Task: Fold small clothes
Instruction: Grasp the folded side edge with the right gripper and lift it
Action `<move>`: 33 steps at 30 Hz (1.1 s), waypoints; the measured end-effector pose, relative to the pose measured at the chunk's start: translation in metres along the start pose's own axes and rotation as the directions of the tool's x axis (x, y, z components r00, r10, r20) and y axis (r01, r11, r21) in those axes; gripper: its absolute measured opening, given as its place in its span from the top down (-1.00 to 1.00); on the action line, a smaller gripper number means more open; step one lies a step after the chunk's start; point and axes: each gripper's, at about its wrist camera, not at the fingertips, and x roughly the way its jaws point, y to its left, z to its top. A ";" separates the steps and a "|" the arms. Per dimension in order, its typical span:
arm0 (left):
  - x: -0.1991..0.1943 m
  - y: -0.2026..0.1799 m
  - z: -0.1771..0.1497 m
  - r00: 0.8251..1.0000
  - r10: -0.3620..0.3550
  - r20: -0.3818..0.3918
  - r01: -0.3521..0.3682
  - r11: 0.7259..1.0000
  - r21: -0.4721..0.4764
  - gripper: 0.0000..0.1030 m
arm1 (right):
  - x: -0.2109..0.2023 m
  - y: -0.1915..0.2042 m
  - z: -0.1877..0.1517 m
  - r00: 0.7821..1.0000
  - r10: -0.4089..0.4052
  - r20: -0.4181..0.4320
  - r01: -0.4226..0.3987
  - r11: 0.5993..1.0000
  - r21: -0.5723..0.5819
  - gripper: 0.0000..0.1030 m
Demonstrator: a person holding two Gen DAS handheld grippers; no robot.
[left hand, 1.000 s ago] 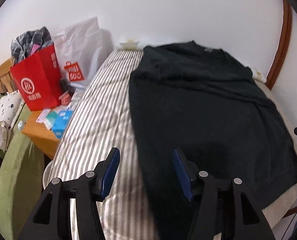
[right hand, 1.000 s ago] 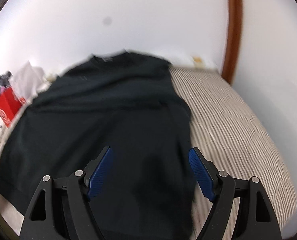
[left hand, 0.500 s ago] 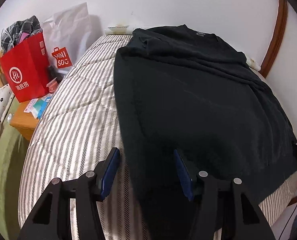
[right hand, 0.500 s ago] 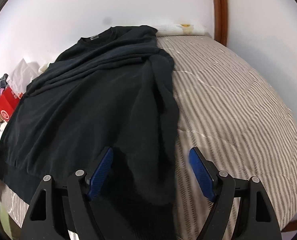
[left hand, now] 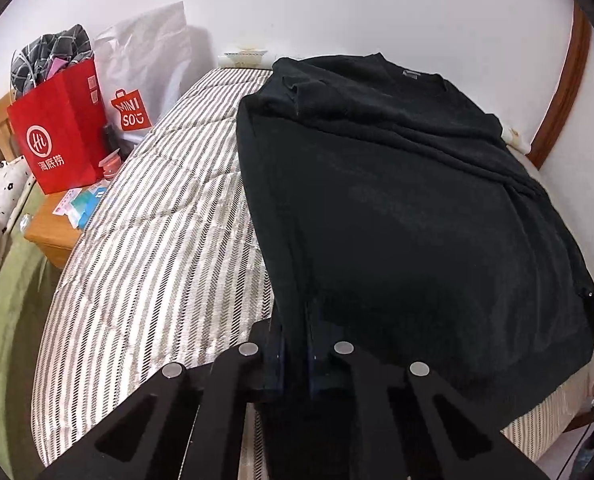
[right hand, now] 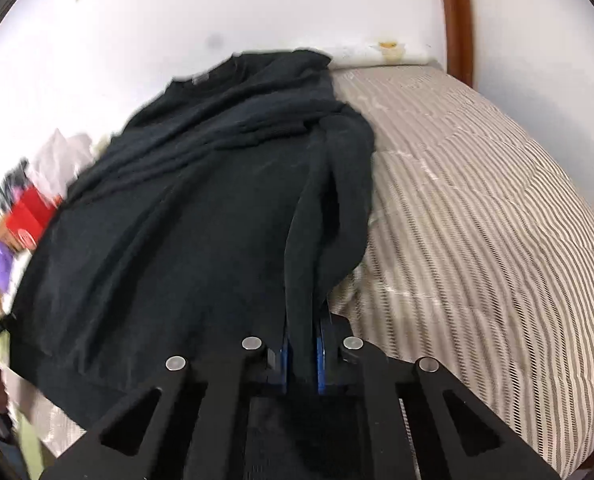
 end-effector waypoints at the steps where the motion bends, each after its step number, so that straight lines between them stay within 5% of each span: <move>1: -0.003 0.001 -0.001 1.000 -0.008 0.000 0.008 1.000 -0.003 0.86 | -0.005 -0.005 0.000 1.000 0.014 0.006 -0.015 1.000 0.014 0.83; 16: -0.085 -0.016 -0.030 0.983 -0.160 0.092 0.153 0.985 0.073 0.86 | -0.099 -0.025 -0.020 0.986 0.049 0.160 -0.045 0.999 -0.026 0.84; 24: -0.102 -0.011 0.015 0.953 -0.199 0.230 0.195 0.980 0.039 0.86 | -0.120 -0.011 0.033 0.953 0.074 0.295 -0.061 0.997 -0.052 0.83; 33: -0.074 -0.022 0.085 0.943 -0.166 0.289 0.168 0.986 0.020 0.86 | -0.095 0.002 0.114 0.933 0.078 0.353 -0.071 0.997 -0.033 0.83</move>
